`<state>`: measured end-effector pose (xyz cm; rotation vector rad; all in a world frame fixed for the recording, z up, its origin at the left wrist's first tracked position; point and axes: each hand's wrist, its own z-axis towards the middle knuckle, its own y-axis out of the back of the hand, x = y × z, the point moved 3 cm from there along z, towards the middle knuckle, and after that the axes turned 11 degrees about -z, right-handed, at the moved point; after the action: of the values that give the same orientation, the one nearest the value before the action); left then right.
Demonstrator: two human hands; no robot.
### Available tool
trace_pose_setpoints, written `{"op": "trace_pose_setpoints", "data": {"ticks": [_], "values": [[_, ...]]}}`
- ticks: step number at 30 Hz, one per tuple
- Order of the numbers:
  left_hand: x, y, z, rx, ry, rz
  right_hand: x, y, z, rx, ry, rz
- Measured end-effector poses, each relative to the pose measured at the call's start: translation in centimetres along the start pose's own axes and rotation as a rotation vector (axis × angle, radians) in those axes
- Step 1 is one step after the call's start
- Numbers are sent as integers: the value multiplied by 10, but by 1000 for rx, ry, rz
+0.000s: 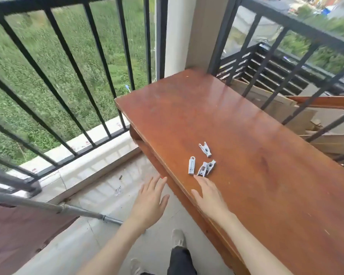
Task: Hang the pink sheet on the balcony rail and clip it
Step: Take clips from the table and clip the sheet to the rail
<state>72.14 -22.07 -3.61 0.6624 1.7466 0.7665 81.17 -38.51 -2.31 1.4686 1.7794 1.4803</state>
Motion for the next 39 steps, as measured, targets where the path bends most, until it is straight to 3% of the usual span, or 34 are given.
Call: {"op": "trace_pose_setpoints", "data": {"ticks": [12,20,26,35,39], "values": [[-15,-87,86,247,160,70,-70,-14,88,-78,-315,143],[-7,-99,91,310,222,142,-68,-20,104,-4,-335,25],[-10,-91,95,354,279,49,-77,-2,90,-66,-279,121],[-41,-42,77,67,351,-652,-47,28,73,47,-21,556],[-40,-3,53,-217,367,-784,-4,37,66,123,70,771]]}}
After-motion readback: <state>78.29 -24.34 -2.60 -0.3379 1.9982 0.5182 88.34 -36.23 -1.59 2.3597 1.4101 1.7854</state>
